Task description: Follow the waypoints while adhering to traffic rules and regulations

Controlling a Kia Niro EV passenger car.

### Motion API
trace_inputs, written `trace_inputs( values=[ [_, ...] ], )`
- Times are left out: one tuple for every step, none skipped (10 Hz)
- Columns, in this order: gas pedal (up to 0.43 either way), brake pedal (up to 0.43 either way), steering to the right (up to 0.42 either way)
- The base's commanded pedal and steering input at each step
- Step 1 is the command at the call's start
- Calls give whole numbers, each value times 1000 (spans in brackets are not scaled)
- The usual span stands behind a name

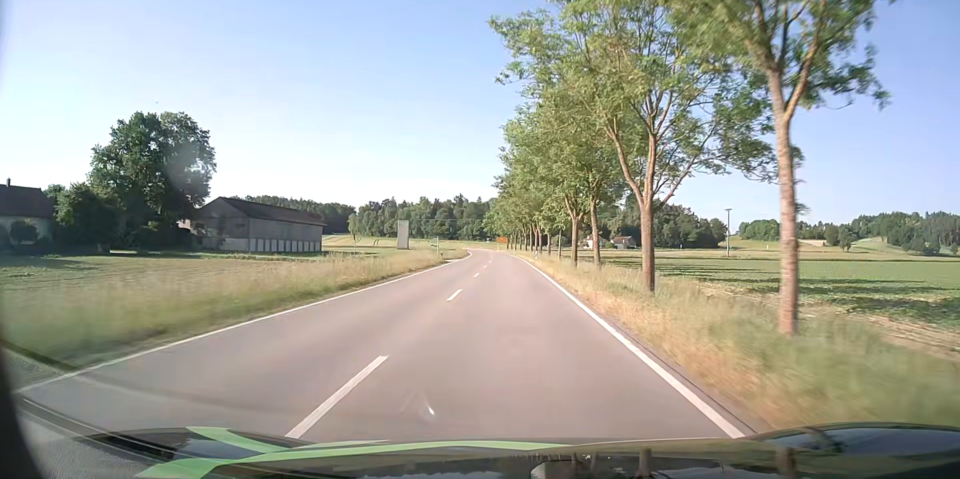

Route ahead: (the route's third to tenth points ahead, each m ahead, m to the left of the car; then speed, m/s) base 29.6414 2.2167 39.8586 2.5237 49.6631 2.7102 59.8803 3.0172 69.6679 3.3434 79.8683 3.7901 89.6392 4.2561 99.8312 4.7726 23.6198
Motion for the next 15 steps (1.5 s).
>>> trace_inputs(
  values=[
    [260, 0, -2],
    [260, 0, -3],
    [248, 0, -3],
    [248, 0, -3],
    [240, 0, -3],
    [228, 0, -3],
    [220, 0, -1],
    [220, 0, 0],
    [220, 0, -1],
    [228, 0, -1],
    [248, 0, -1],
    [260, 0, -1],
    [260, 0, -1],
    [260, 0, -1],
    [260, 0, -1]
  ],
)
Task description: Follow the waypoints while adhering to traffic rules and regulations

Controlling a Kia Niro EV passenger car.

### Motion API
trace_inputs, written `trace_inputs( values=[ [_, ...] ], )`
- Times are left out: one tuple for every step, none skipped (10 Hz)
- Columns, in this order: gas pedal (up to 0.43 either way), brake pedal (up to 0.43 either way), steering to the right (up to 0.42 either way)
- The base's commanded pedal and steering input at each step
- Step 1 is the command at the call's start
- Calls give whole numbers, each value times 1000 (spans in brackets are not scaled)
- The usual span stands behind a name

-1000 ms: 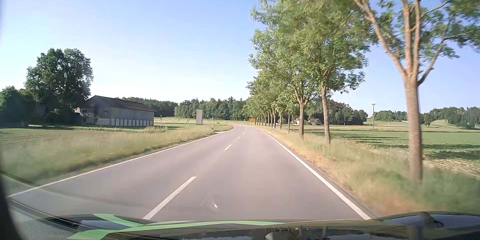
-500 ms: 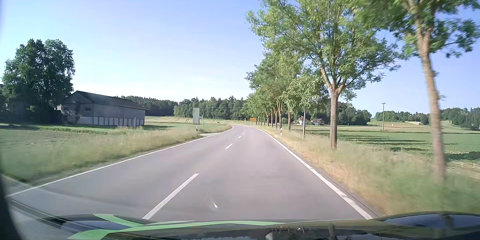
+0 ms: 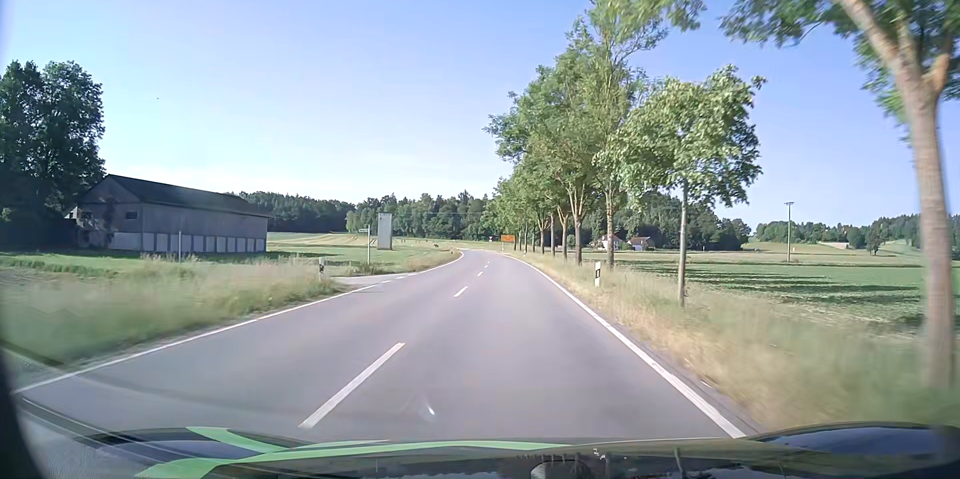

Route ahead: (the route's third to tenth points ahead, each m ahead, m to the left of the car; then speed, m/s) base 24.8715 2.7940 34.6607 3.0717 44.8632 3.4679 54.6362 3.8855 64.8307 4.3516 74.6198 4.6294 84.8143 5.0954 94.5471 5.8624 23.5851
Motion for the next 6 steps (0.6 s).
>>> trace_inputs(
  values=[
    [228, 0, -1],
    [189, 0, -2],
    [189, 0, -2],
    [189, 0, -3],
    [189, 0, -4],
    [189, 0, -4]
  ],
)
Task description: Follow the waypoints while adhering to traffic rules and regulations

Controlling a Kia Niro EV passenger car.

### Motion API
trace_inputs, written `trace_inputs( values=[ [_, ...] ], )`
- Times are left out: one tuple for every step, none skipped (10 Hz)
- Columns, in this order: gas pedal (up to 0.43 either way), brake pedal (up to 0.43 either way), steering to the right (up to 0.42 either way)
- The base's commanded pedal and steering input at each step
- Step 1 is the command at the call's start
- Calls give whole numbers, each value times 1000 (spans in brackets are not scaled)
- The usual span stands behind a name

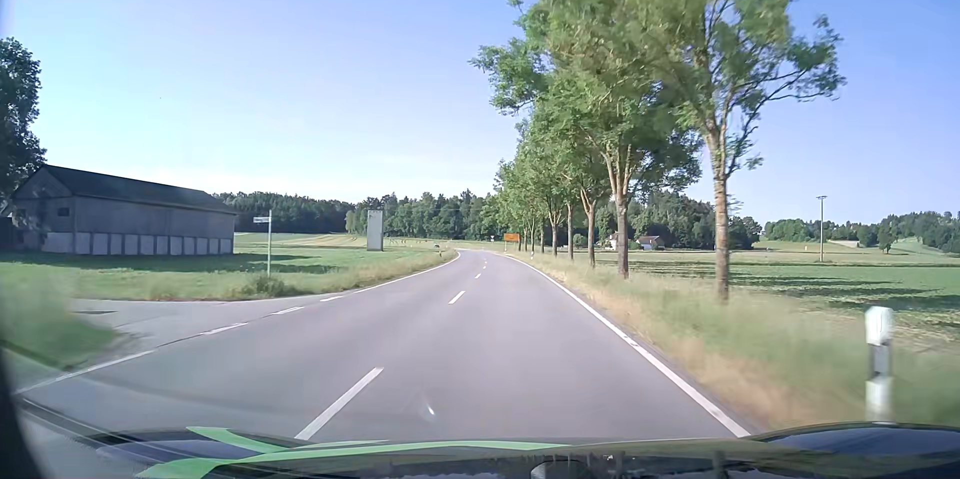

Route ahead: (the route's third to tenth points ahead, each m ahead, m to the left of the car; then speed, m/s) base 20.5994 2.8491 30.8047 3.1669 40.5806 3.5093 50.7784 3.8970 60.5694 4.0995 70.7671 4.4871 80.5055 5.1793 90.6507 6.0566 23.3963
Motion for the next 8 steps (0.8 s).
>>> trace_inputs(
  values=[
    [189, 0, -4],
    [189, 0, -4],
    [177, 0, -4],
    [169, 0, -4],
    [169, 0, -4],
    [169, 0, -4],
    [169, 0, -4],
    [157, 0, -4]
  ],
)
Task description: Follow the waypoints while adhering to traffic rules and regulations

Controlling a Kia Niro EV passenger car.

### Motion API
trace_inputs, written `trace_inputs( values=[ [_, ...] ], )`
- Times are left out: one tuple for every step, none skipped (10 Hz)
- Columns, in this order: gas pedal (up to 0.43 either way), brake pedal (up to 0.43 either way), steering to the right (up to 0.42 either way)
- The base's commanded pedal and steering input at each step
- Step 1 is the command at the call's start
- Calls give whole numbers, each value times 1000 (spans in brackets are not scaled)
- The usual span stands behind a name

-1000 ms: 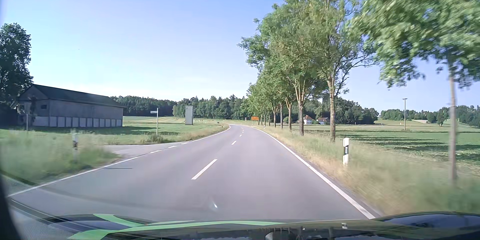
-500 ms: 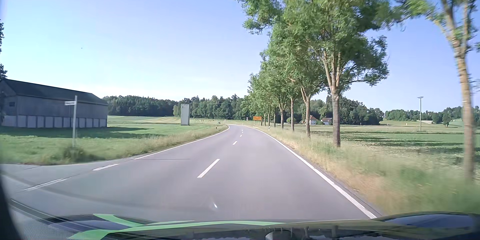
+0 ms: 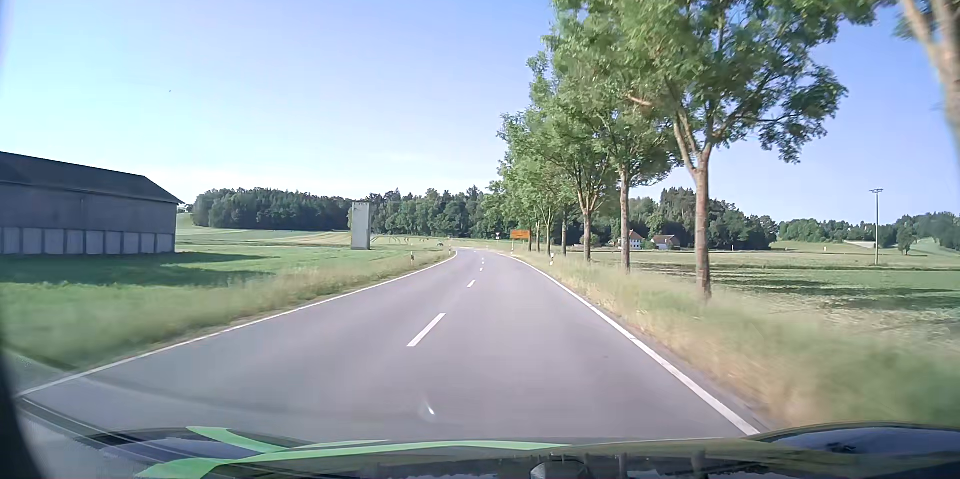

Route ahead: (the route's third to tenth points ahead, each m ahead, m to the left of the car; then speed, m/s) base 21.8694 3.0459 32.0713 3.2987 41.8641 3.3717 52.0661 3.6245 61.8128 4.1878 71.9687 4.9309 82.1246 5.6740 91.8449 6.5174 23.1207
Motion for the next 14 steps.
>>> trace_inputs(
  values=[
    [157, 0, -4],
    [157, 0, -4],
    [150, 0, -4],
    [118, 0, -4],
    [59, 0, -4],
    [20, 0, -4],
    [0, 0, -4],
    [0, 0, -4],
    [0, 0, -4],
    [0, 0, -4],
    [0, 0, -5],
    [0, 0, -6],
    [0, 0, -7],
    [0, 0, -9]
  ],
)
